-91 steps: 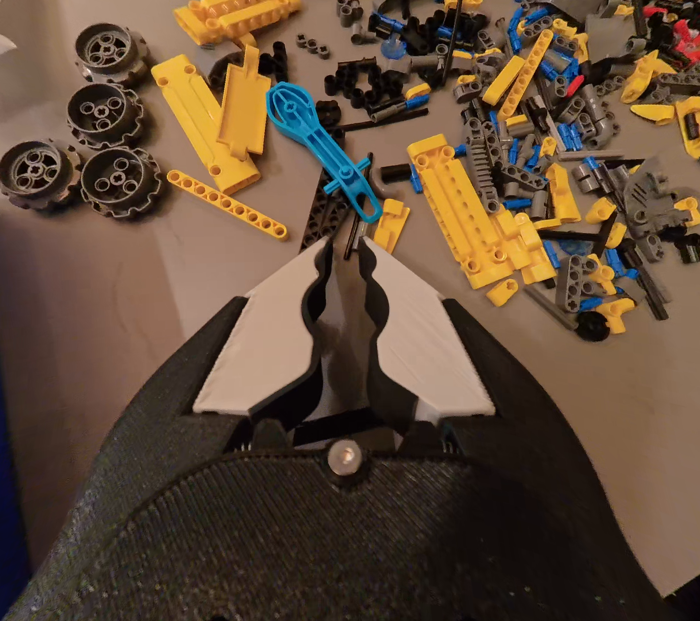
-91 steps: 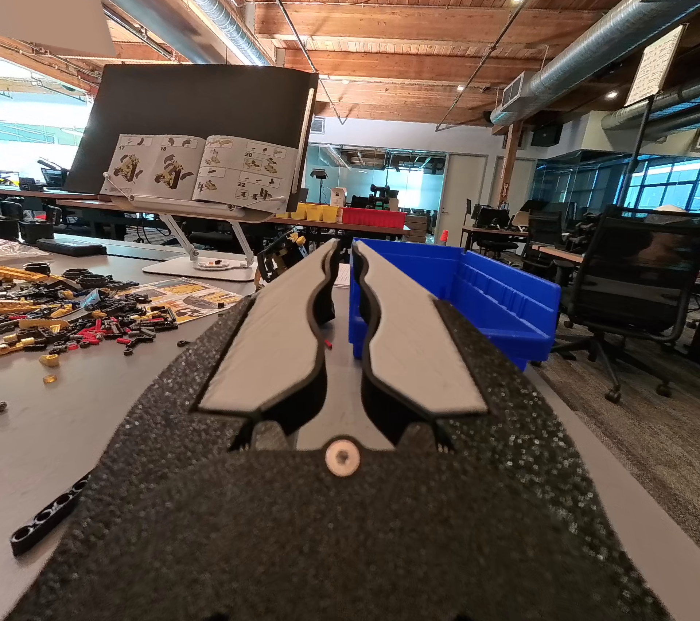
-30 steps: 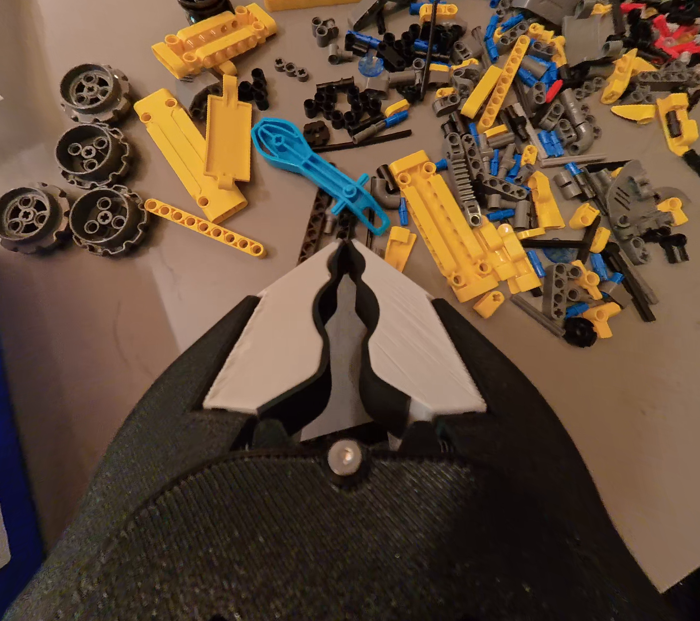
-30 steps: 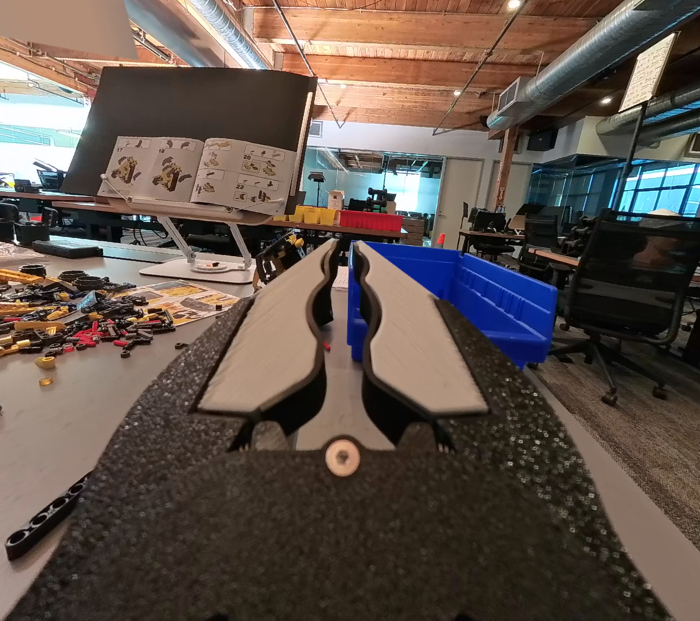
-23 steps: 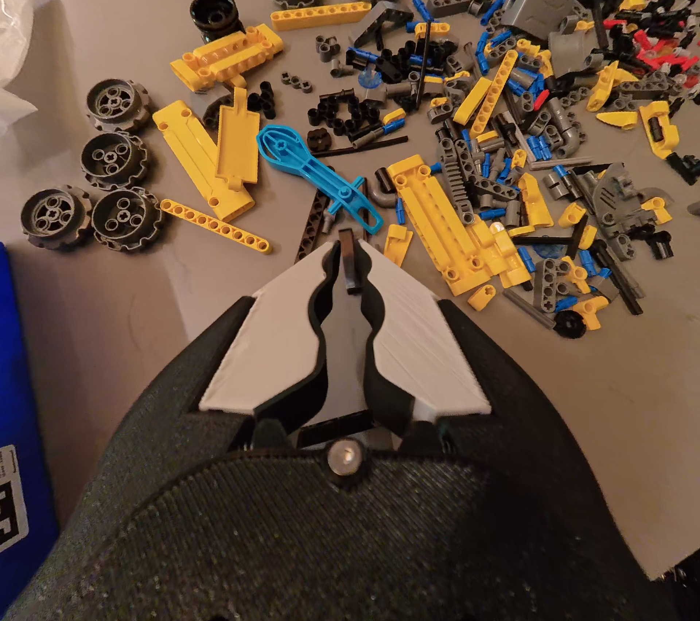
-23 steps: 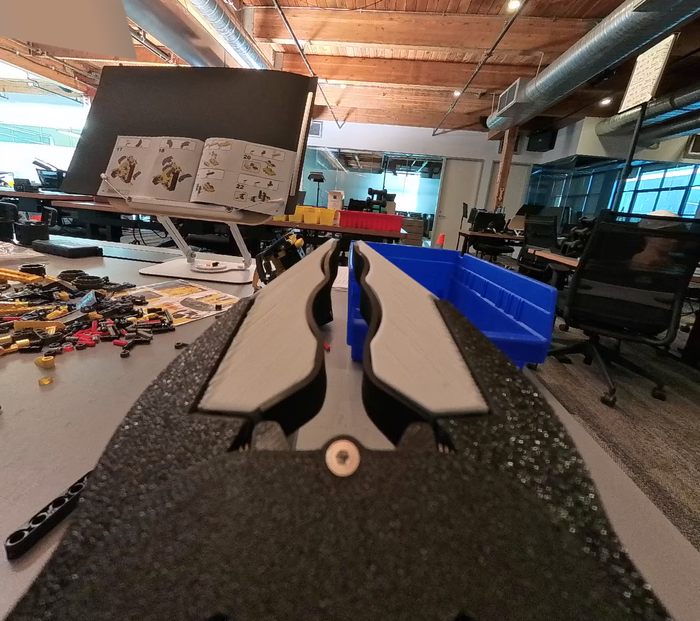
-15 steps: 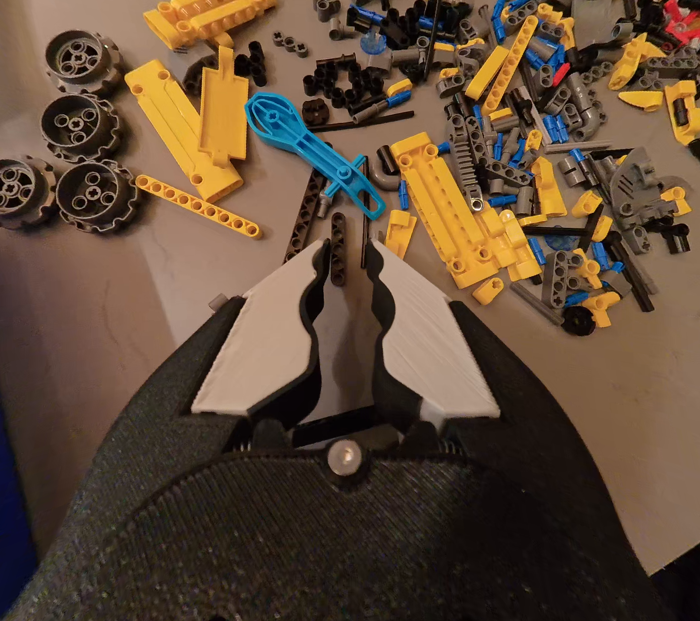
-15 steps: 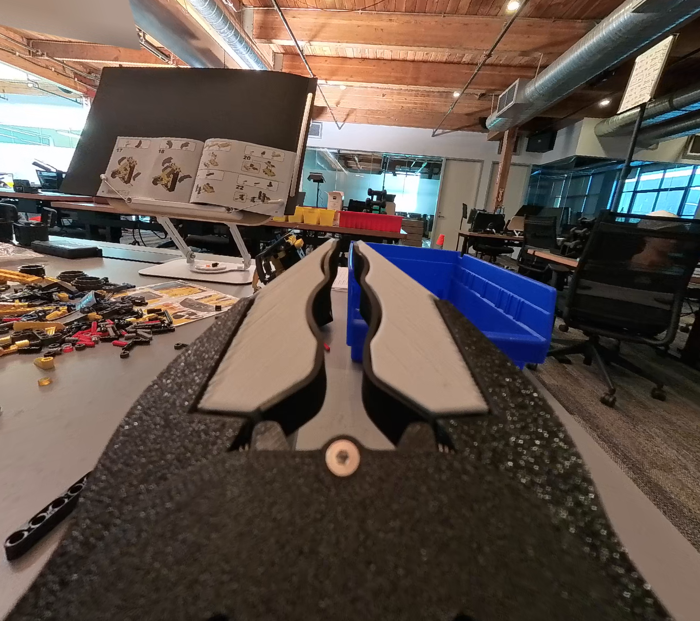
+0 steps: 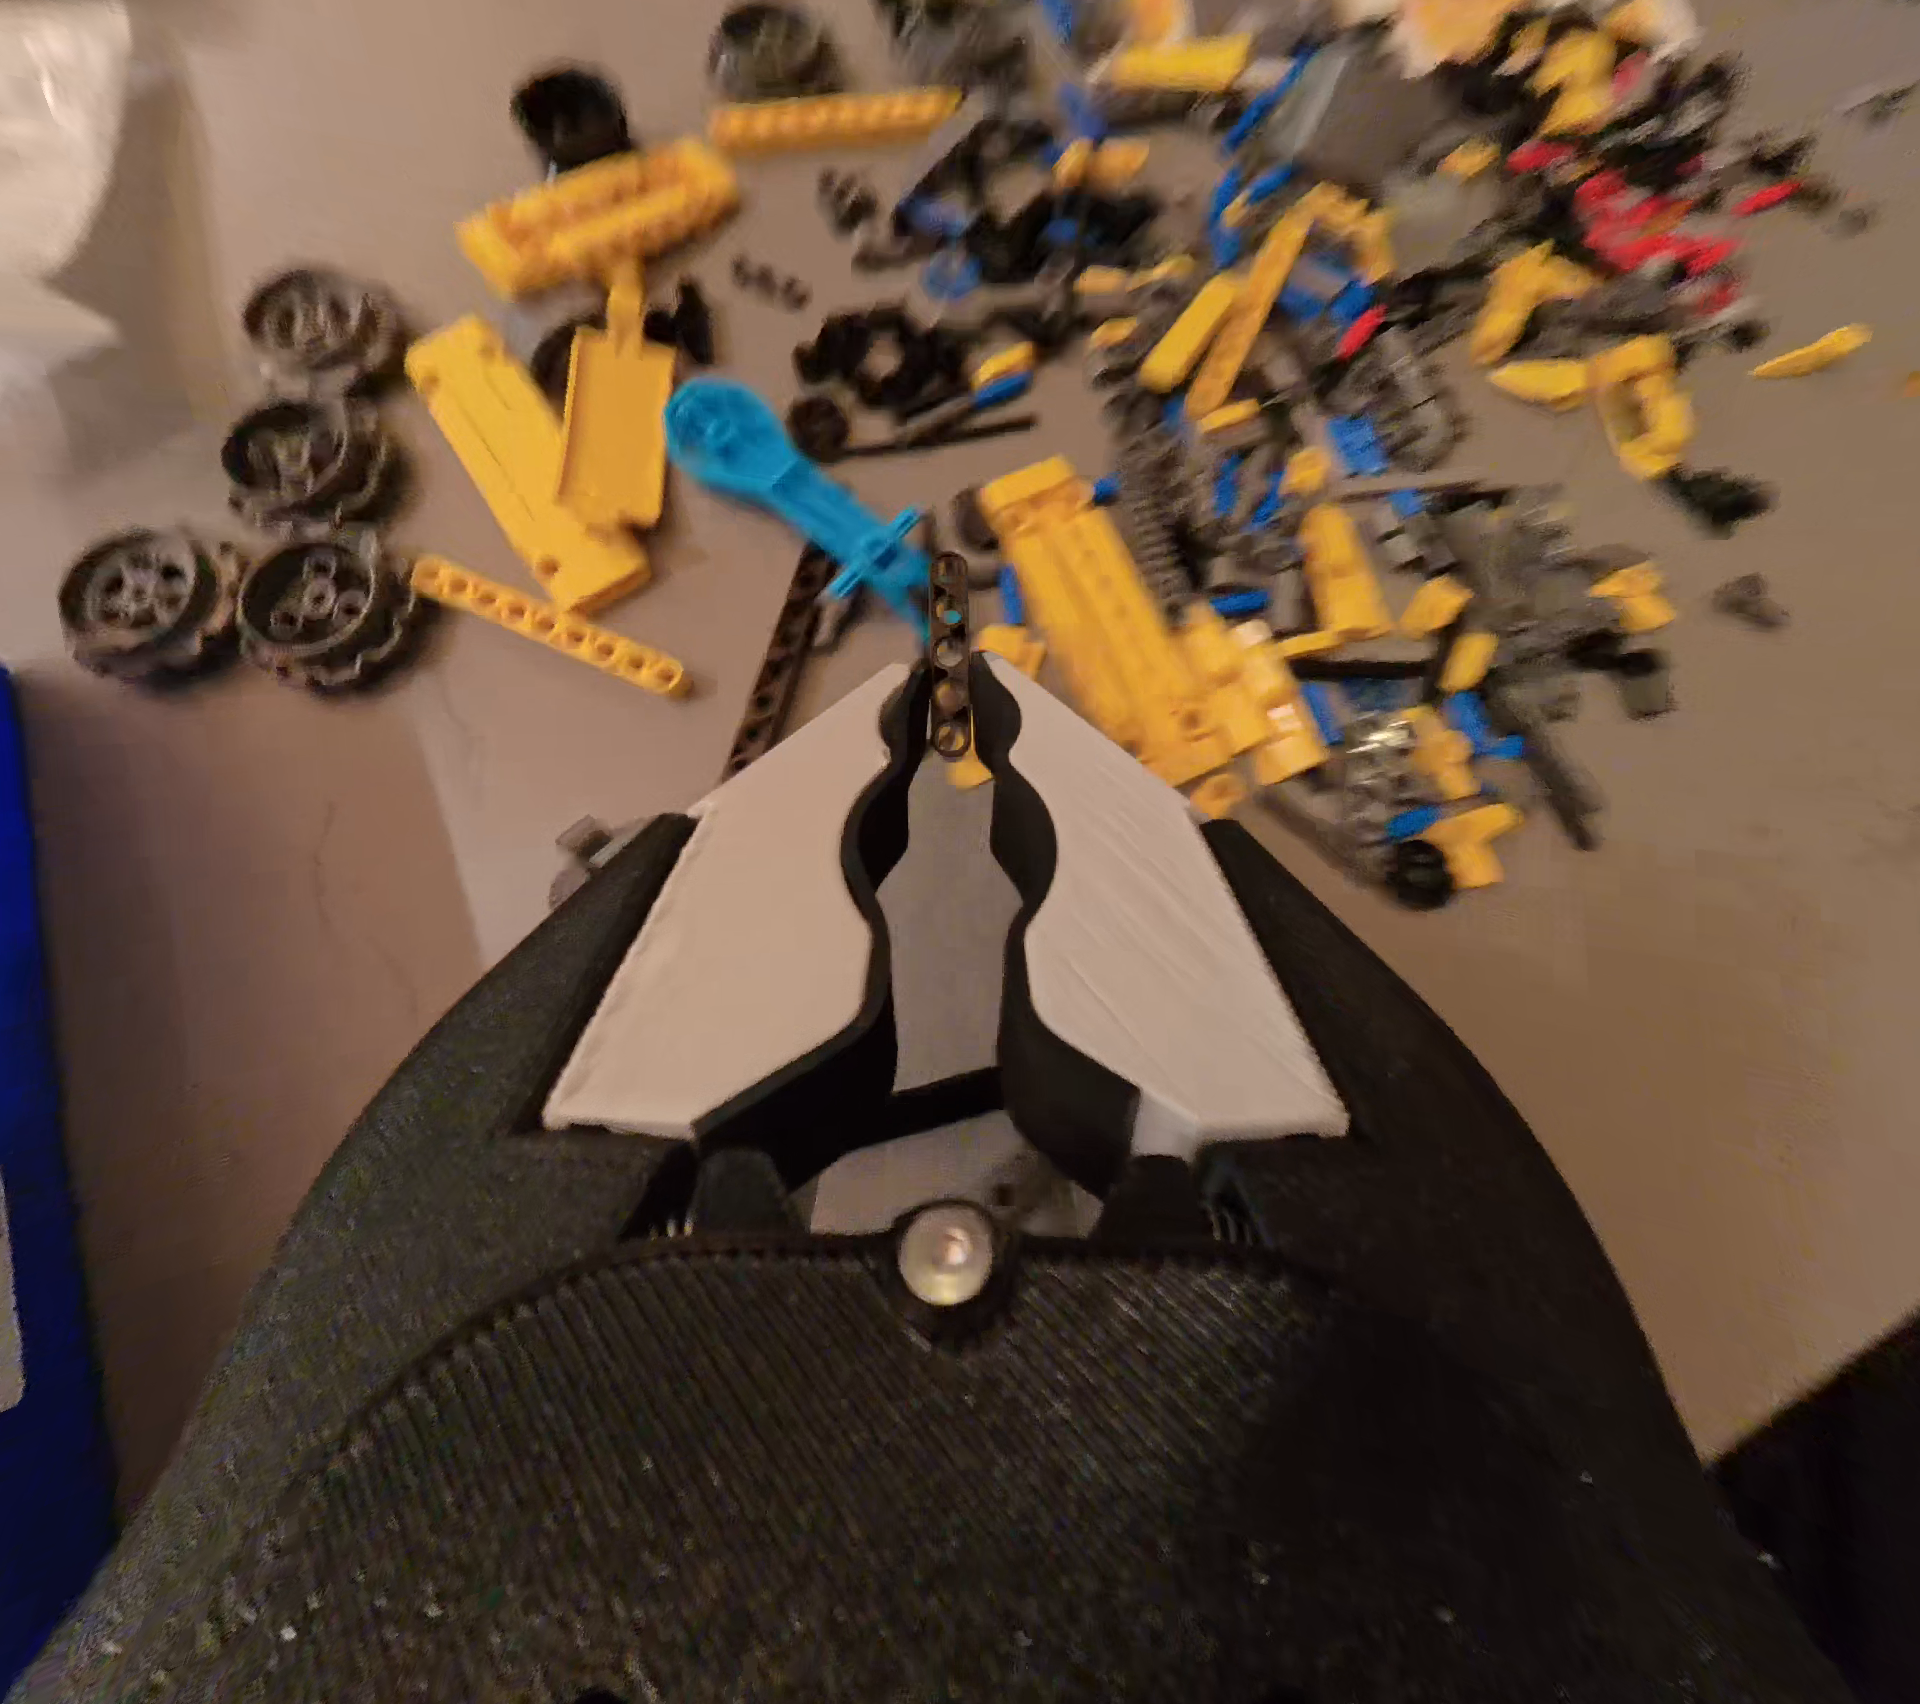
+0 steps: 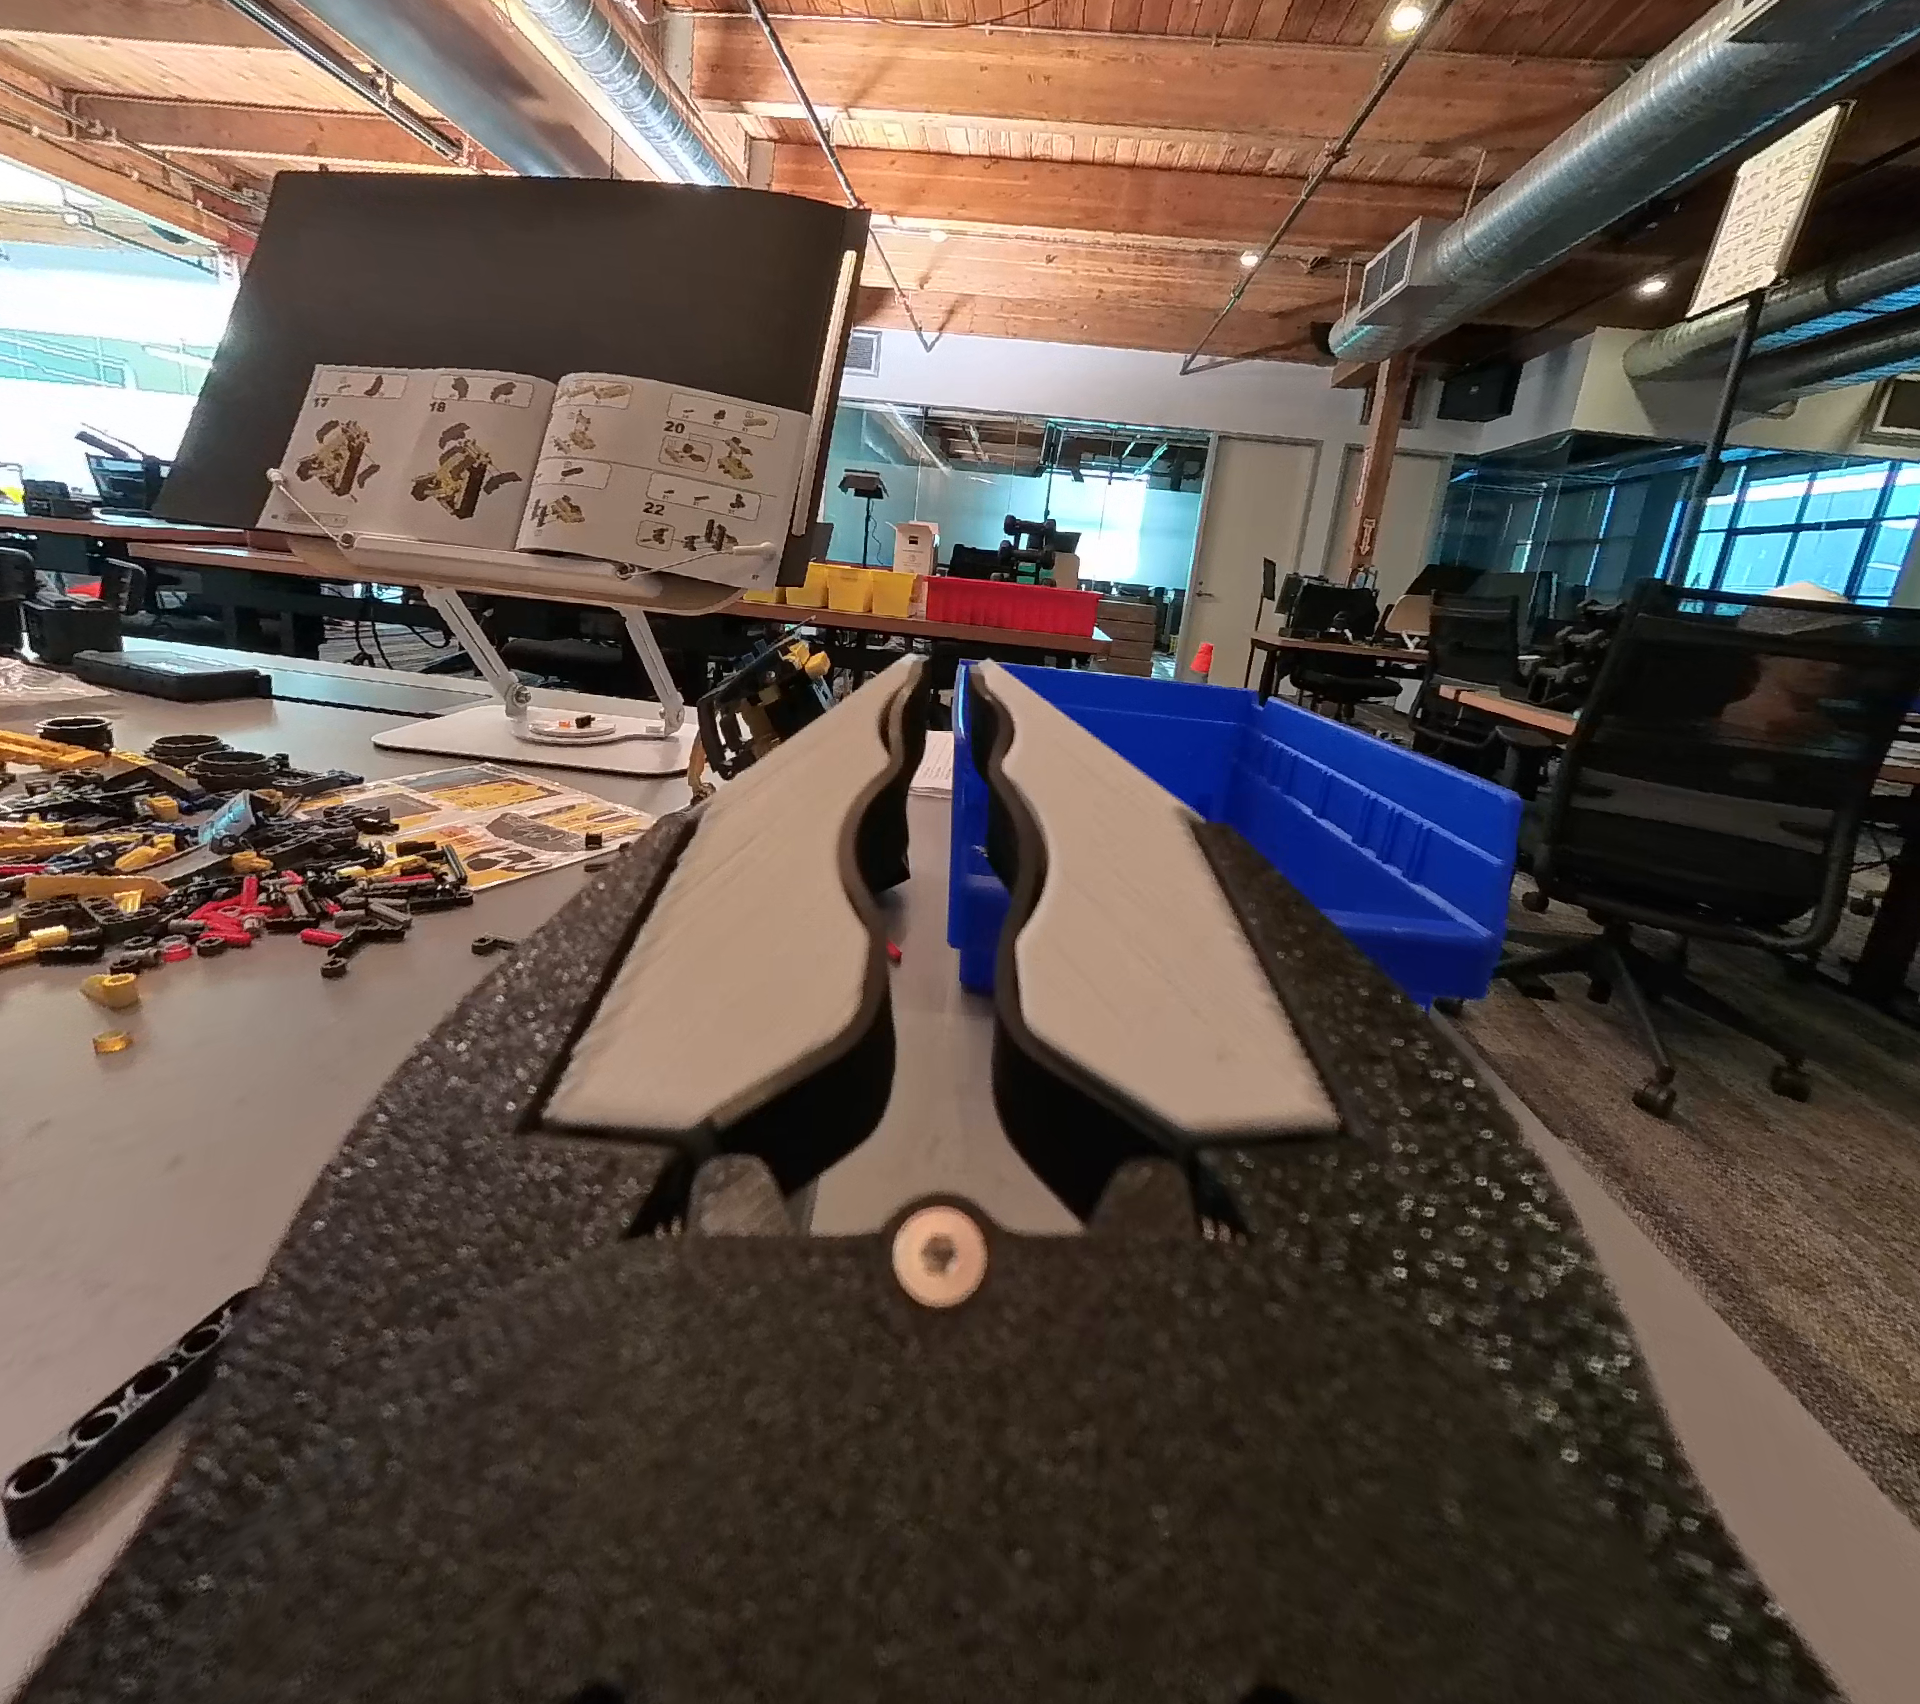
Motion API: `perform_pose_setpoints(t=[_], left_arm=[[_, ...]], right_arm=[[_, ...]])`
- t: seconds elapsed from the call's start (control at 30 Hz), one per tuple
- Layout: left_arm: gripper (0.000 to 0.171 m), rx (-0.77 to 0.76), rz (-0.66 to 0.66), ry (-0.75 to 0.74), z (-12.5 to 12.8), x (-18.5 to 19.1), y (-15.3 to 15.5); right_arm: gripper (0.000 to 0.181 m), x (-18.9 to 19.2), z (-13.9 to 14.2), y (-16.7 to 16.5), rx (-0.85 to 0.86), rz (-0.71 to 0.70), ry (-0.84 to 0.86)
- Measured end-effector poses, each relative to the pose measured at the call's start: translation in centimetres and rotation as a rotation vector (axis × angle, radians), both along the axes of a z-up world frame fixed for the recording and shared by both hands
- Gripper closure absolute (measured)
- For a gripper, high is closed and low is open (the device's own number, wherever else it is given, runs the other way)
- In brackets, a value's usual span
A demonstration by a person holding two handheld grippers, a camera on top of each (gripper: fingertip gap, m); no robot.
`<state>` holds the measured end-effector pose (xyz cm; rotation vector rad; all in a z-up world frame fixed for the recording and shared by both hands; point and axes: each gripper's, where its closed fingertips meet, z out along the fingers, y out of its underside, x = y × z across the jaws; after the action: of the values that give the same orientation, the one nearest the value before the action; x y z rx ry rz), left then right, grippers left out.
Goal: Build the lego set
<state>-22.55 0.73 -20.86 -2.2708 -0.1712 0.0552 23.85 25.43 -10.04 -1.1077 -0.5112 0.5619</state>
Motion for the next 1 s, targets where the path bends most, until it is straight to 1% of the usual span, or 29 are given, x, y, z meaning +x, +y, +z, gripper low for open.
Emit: perform_pose_setpoints(t=[0.07,0.1,0.17,0.23,0.3,0.33,0.43,0.47,0.53,0.57,0.63,0.7,0.77,0.83,0.9,1.0], left_arm=[[0.167,0.086,-0.078,0.012,2.9,3.4,1.0],[0.167,0.123,-0.137,0.014,4.1,5.7,1.7],[0.167,0.166,-0.301,-0.012,5.6,11.8,3.5],[0.167,0.149,-0.501,-0.021,5.3,18.5,5.1],[0.166,0.108,-0.736,0.0,4.0,25.1,6.1],[0.166,0.088,-0.82,0.009,3.3,27.7,6.7],[0.167,0.006,-1.026,0.024,1.1,33.8,8.4],[0.167,-0.028,-1.071,0.046,0.1,35.0,9.0],[0.167,-0.107,-1.12,0.099,-1.8,36.1,10.2],[0.167,-0.136,-1.136,0.109,-2.5,36.3,10.6],[0.166,-0.164,-1.143,0.086,-3.1,36.8,11.2],[0.166,-0.177,-1.103,0.072,-3.4,36.6,11.8],[0.163,-0.206,-1.007,0.09,-3.8,35.6,12.5],[0.158,-0.223,-0.94,0.067,-4.0,35.0,12.7],[0.144,-0.252,-0.914,-0.004,-4.1,35.1,12.3],[0.137,-0.272,-0.934,-0.089,-3.8,35.7,11.4]], right_arm=[[0.176,0.0,0.0,0.0,0.003,-0.001,-0.003],[0.176,-0.1,0.0,-0.1,0.005,-0.001,-0.006],[0.176,-0.2,0.0,-0.1,0.009,-0.002,-0.011],[0.176,-0.2,0.0,-0.2,0.015,-0.003,-0.015],[0.176,-0.2,0.0,-0.2,0.017,-0.002,-0.014],[0.176,-0.2,0.0,-0.2,0.017,0.0,-0.01],[0.176,0.0,0.1,-0.2,0.012,0.005,0.007],[0.176,0.1,0.2,-0.2,0.01,0.007,0.013],[0.176,0.3,0.2,-0.1,0.006,0.01,0.024],[0.176,0.3,0.2,-0.1,0.004,0.012,0.028],[0.176,0.4,0.2,-0.1,0.004,0.014,0.032],[0.176,0.4,0.2,-0.1,0.003,0.016,0.033],[0.176,0.3,0.2,-0.1,0.001,0.017,0.032],[0.176,0.4,0.2,0.0,-0.002,0.018,0.034],[0.176,0.4,0.2,0.0,-0.004,0.018,0.035],[0.176,0.4,0.2,0.0,-0.004,0.017,0.033]])
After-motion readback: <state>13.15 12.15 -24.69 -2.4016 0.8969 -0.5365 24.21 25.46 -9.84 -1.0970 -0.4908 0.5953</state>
